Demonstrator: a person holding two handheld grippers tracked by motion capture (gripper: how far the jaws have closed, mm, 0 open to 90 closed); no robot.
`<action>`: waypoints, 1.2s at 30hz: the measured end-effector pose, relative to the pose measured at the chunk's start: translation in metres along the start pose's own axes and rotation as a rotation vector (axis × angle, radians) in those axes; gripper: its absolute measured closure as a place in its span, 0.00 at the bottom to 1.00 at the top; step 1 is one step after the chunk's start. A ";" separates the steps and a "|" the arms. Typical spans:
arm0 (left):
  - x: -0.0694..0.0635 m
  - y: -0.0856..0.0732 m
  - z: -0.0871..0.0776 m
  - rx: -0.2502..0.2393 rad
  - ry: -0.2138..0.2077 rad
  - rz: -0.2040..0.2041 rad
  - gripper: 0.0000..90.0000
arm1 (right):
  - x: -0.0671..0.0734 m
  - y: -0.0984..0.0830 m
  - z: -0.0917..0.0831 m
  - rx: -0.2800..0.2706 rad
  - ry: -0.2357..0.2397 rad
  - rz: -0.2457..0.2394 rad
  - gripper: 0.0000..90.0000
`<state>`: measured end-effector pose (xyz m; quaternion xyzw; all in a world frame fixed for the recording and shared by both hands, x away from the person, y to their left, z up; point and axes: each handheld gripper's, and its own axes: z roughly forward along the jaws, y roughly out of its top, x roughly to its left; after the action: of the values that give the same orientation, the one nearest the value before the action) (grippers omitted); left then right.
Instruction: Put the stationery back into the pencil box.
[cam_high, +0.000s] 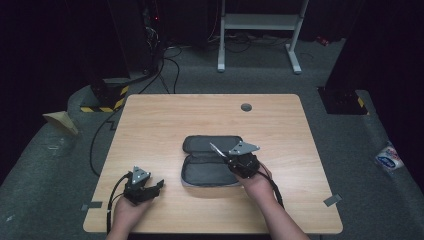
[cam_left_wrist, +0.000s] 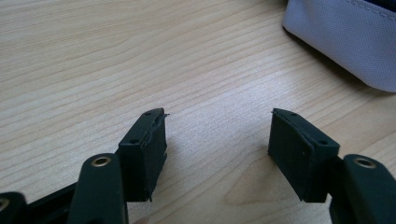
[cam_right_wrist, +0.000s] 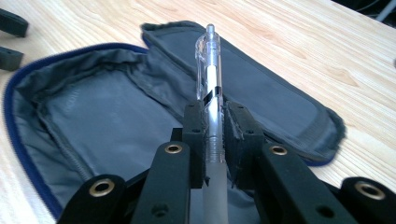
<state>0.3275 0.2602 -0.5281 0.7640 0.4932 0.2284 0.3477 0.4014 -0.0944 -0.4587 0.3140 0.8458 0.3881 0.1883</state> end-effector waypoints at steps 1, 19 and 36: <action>0.000 0.000 0.000 0.000 0.000 0.000 0.41 | 0.002 0.001 0.001 0.002 0.010 0.001 0.87; 0.000 0.000 0.000 0.001 -0.002 0.000 0.41 | 0.025 0.015 0.011 0.001 0.079 -0.066 0.87; 0.000 0.000 0.000 0.000 -0.006 0.007 0.41 | 0.034 0.006 0.021 0.049 0.120 -0.096 0.87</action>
<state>0.3277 0.2602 -0.5281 0.7663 0.4897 0.2274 0.3483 0.3908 -0.0573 -0.4693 0.2539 0.8788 0.3761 0.1479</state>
